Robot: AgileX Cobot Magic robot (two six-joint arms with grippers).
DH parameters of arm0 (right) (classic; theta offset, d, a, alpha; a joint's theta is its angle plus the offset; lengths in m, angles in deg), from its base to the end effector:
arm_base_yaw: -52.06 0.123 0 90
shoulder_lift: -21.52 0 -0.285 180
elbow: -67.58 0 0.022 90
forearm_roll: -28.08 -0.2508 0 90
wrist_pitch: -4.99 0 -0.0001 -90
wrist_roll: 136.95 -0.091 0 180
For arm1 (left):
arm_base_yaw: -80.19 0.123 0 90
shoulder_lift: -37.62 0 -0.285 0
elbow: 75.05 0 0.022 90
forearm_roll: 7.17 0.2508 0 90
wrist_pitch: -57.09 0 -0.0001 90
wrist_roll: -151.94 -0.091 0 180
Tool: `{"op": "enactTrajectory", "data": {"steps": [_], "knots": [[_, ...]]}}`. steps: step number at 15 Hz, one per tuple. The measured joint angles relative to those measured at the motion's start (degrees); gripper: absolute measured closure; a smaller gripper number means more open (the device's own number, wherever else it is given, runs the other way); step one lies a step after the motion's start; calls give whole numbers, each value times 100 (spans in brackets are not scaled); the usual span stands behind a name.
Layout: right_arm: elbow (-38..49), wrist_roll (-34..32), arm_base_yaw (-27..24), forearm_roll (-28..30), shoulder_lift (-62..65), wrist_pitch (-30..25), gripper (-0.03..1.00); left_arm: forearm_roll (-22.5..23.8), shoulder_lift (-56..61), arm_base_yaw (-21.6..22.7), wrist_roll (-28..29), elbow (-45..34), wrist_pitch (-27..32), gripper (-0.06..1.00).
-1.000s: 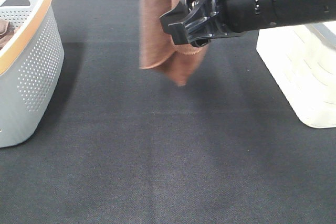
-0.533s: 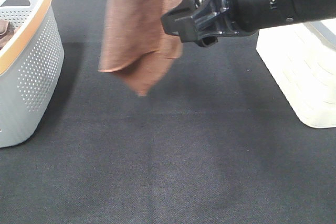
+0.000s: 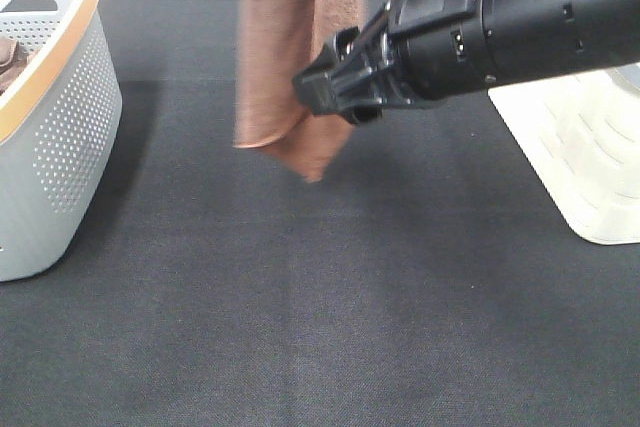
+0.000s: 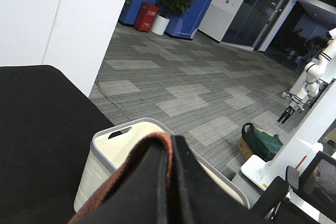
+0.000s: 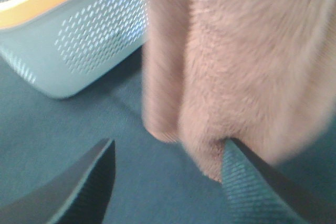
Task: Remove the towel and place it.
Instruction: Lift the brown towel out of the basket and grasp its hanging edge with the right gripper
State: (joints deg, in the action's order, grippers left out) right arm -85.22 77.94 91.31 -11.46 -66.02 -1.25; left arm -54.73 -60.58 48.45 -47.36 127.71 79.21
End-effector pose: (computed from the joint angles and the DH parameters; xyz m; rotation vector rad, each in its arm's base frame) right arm 0.2311 0.1971 0.2779 -0.6773 2.0197 0.5305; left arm 0.2973 -0.2137 0.4882 0.3141 1.6476 -0.9982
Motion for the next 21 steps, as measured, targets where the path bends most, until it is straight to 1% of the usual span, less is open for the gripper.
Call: {"op": "enactTrajectory", "data": {"steps": [1,3,4,5,10,14,18,21], "knots": [[0,0,0,-11,0,109,38,0,0,0,0,0,0,94],[0,0,0,-52,0,355,31,0,0,0,0,0,29,94],[0,0,0,-52,0,413,28,0,0,0,0,0,74,94],[0,0,0,-52,0,413,27,0,0,0,0,0,109,94],[0,0,0,-327,0,395,27,6,0,0,0,0,138,94],[0,0,0,-372,-6,413,26,-6,0,0,0,0,241,94],[0,0,0,-464,-115,688,26,-241,0,0,0,0,476,94],[0,0,0,-493,-241,722,26,-252,0,0,0,0,556,94]]}}
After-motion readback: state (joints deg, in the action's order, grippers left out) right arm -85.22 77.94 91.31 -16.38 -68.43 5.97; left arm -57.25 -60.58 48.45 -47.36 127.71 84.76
